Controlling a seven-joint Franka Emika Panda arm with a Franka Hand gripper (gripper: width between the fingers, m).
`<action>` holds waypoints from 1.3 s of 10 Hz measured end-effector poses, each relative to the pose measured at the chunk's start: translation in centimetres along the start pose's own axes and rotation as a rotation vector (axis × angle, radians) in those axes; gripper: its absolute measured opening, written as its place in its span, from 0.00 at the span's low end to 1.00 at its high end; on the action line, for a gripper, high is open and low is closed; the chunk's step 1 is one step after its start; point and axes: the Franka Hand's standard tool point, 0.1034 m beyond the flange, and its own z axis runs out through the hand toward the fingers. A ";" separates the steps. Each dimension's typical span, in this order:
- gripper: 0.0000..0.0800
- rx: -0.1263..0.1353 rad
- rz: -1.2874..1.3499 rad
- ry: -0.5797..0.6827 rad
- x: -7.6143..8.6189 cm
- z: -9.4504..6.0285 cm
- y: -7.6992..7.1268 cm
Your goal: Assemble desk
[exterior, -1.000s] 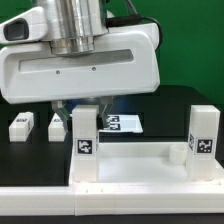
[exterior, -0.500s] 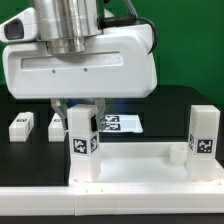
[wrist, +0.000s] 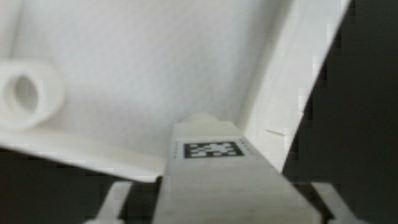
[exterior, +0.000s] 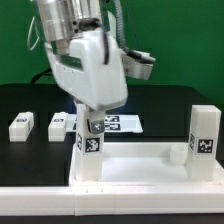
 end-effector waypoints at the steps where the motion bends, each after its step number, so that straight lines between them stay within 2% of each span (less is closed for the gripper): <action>1: 0.37 0.008 0.102 0.001 0.0 0.0 -0.1; 4: 0.37 0.018 0.260 -0.008 0.2 0.0 -0.1; 9: 0.37 0.020 0.447 -0.004 0.5 0.1 -0.1; 12: 0.38 0.019 0.425 -0.004 0.4 0.1 -0.1; 13: 0.60 0.019 0.418 -0.005 0.4 0.1 -0.1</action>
Offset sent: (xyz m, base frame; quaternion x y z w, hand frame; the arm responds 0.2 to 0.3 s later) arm -0.0025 -0.0090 0.0011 0.0067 0.0018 0.1880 0.9821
